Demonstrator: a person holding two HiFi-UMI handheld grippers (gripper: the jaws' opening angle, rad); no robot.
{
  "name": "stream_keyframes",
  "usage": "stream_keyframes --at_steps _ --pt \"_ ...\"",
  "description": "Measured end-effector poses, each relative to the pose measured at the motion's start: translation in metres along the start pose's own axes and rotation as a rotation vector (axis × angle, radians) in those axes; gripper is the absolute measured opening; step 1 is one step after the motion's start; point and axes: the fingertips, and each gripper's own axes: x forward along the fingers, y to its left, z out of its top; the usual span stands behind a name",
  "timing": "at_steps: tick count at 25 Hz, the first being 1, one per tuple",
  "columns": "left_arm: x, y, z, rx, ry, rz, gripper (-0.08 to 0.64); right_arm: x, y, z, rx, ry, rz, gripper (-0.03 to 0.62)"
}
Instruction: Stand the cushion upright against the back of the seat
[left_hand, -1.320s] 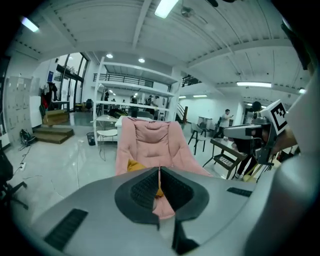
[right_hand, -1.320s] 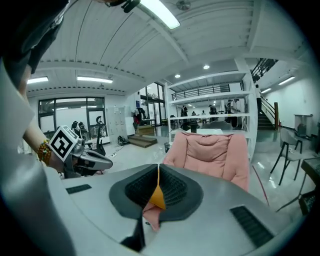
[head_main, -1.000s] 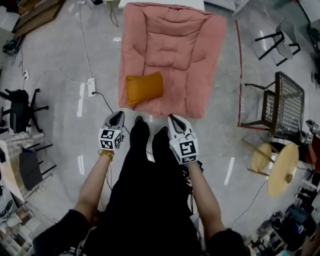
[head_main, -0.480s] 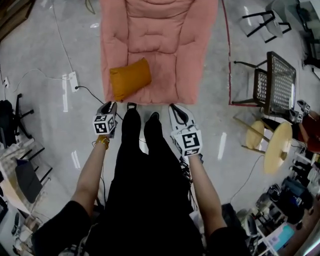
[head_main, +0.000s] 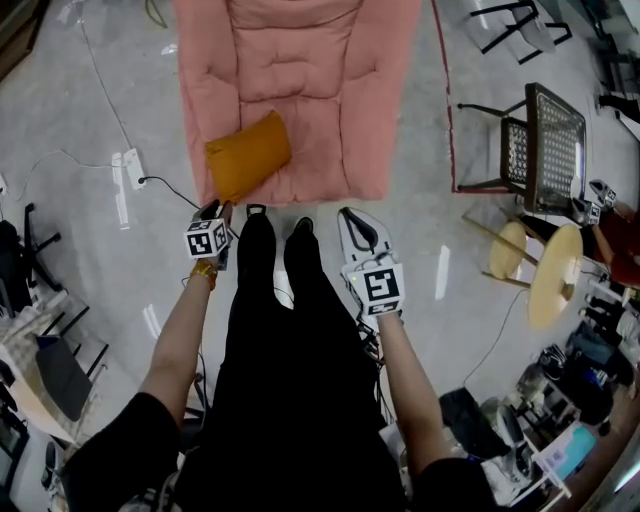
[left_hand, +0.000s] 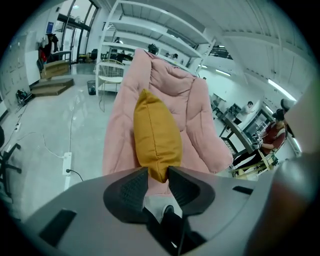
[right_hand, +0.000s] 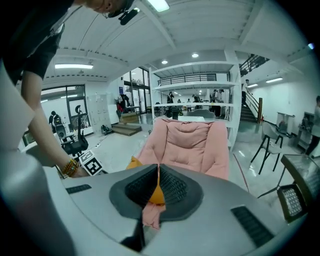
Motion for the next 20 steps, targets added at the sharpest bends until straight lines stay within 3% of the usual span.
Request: stream_keyframes --at_steps 11,20 --pt "0.000 -0.011 0.009 0.022 -0.002 -0.016 0.051 0.001 0.004 0.005 0.000 -0.012 0.006 0.017" --pt "-0.014 -0.046 0.066 0.161 -0.085 -0.045 0.037 0.001 -0.011 0.029 -0.009 -0.054 -0.009 0.017"
